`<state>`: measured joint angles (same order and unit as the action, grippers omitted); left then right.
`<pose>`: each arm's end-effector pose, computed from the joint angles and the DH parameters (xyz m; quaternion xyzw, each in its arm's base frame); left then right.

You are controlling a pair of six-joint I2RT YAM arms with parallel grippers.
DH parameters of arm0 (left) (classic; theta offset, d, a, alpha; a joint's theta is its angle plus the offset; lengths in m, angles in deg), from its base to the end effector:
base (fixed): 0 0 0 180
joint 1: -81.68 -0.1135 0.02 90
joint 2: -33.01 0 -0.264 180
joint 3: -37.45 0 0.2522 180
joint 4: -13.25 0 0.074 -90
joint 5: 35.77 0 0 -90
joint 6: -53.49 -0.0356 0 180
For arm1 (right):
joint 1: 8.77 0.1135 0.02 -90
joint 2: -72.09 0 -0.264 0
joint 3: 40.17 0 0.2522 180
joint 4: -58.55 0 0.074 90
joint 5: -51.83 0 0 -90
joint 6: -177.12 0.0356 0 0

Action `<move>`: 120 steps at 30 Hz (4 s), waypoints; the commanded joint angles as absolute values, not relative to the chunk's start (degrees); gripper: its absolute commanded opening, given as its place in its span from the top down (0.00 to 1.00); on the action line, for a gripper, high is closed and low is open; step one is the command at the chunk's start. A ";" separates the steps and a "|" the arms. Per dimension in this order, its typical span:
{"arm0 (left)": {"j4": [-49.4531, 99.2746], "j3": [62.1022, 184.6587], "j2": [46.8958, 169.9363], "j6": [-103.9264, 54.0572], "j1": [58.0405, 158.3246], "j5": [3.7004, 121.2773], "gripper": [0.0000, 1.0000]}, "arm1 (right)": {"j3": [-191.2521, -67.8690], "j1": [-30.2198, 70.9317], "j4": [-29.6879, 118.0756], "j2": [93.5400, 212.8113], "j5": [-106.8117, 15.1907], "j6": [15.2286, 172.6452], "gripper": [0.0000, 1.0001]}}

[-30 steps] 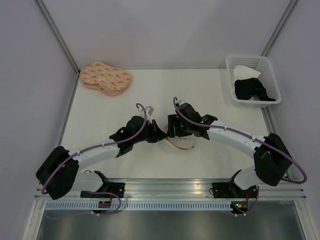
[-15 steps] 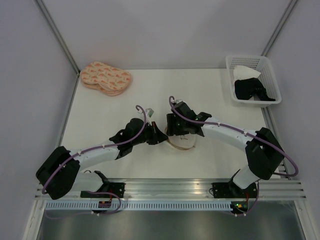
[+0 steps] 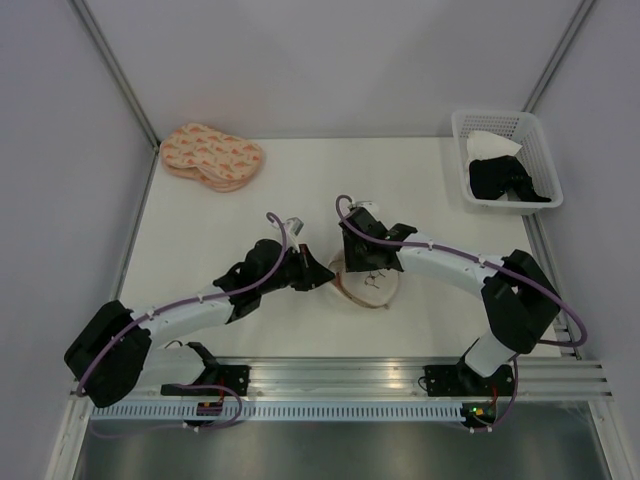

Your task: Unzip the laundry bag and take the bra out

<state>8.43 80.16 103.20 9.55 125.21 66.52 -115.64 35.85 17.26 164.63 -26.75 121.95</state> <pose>0.1794 -0.1809 0.2036 0.0411 0.8286 -0.4516 0.3284 0.2398 0.2267 0.2105 -0.0547 0.9562 0.0997 0.2698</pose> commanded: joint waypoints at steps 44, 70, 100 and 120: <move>1.96 73.27 102.88 15.78 125.63 62.75 0.98 | -124.06 44.49 -0.02 163.34 -9.88 125.79 0.90; 9.18 72.66 96.90 18.42 125.54 53.96 0.98 | -116.69 44.84 -19.66 134.15 -0.16 138.82 0.25; 9.17 70.02 97.70 19.74 125.80 55.55 0.98 | -108.42 45.90 27.90 164.90 -28.68 121.49 0.33; 7.76 68.44 97.17 20.35 125.80 55.81 0.98 | -107.63 45.90 28.09 170.02 -23.67 121.75 1.00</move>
<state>9.45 68.86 98.31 19.19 125.54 55.81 -109.87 45.84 32.80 171.77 -25.57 122.04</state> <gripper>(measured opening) 0.028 0.020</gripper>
